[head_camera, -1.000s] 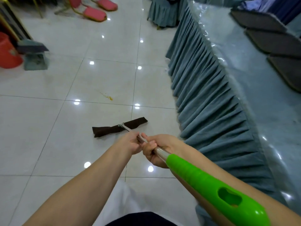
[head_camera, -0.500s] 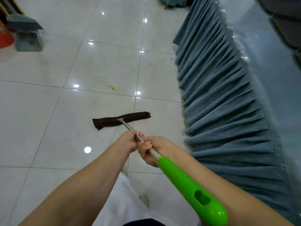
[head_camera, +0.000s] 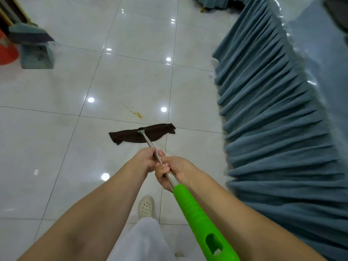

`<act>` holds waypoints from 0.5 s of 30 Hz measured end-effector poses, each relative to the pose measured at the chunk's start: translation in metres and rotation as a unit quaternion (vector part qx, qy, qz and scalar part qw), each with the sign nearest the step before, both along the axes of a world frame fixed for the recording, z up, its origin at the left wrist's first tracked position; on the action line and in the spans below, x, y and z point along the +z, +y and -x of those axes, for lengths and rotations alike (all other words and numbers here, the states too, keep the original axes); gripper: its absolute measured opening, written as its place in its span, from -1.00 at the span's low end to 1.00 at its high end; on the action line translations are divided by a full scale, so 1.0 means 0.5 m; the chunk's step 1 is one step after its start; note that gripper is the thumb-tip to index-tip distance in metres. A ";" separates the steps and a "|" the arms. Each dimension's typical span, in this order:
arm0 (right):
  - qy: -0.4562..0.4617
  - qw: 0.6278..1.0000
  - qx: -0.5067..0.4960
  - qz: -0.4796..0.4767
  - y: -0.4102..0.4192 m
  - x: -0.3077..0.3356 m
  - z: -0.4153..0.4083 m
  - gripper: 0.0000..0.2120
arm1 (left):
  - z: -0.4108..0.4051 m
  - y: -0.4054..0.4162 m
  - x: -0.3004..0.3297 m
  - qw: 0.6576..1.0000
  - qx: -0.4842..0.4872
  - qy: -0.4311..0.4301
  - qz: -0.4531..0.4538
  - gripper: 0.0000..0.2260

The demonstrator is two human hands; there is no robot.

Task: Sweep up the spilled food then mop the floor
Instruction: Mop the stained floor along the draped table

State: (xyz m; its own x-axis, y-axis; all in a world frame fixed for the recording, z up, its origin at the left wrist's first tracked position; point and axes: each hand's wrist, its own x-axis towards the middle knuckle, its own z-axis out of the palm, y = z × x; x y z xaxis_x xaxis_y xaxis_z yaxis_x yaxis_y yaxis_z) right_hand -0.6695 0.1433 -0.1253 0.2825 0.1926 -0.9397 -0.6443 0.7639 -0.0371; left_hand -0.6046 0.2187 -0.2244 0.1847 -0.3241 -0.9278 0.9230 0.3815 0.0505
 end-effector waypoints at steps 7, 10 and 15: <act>-0.007 1.000 -0.012 0.000 0.021 0.006 -0.168 -0.76 | -0.175 0.024 -0.018 1.000 -0.028 -0.008 -0.009 -0.69; -0.004 1.000 -0.012 0.005 0.026 0.000 -0.208 -0.76 | -0.221 0.025 -0.027 1.000 -0.022 -0.005 -0.007 -0.68; -0.005 1.000 -0.014 0.016 0.046 -0.012 -0.229 -0.75 | -0.252 0.035 -0.040 1.000 0.003 0.007 -0.004 -0.71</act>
State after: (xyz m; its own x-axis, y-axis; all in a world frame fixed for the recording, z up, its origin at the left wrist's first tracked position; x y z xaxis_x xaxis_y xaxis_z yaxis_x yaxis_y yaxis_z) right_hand -0.5551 0.1661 -0.1314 0.2974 0.1543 -0.9422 -0.6216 0.7804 -0.0684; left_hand -0.4788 0.2360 -0.2446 0.1737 -0.3155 -0.9329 0.9217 0.3858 0.0412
